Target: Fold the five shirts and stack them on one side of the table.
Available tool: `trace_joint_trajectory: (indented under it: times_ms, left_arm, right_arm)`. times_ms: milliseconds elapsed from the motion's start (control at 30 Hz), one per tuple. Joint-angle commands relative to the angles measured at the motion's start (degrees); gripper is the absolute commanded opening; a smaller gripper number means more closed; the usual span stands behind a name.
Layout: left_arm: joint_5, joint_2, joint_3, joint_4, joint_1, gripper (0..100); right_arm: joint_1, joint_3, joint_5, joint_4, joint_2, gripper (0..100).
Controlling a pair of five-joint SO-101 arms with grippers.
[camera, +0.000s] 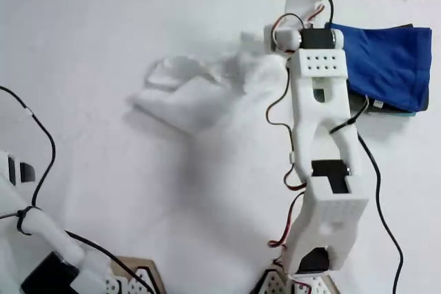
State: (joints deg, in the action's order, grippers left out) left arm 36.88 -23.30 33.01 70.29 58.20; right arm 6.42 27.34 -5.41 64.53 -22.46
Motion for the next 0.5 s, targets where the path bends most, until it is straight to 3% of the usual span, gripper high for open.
trace_joint_trajectory:
  times_ms: [0,233,467]
  left_arm:
    - [0.35,-1.23,0.04,-0.09,-0.44,24]
    - [0.35,-1.23,0.31,-0.35,-0.44,24]
    - [0.09,-1.23,0.31,-0.35,-0.44,24]
  right_arm:
    - [2.33,5.01,-0.7,7.87,7.43,28.6]
    - [16.66,3.78,-0.7,20.09,12.79,24.8]
    - [28.0,-12.31,-0.7,10.86,12.79,25.2]
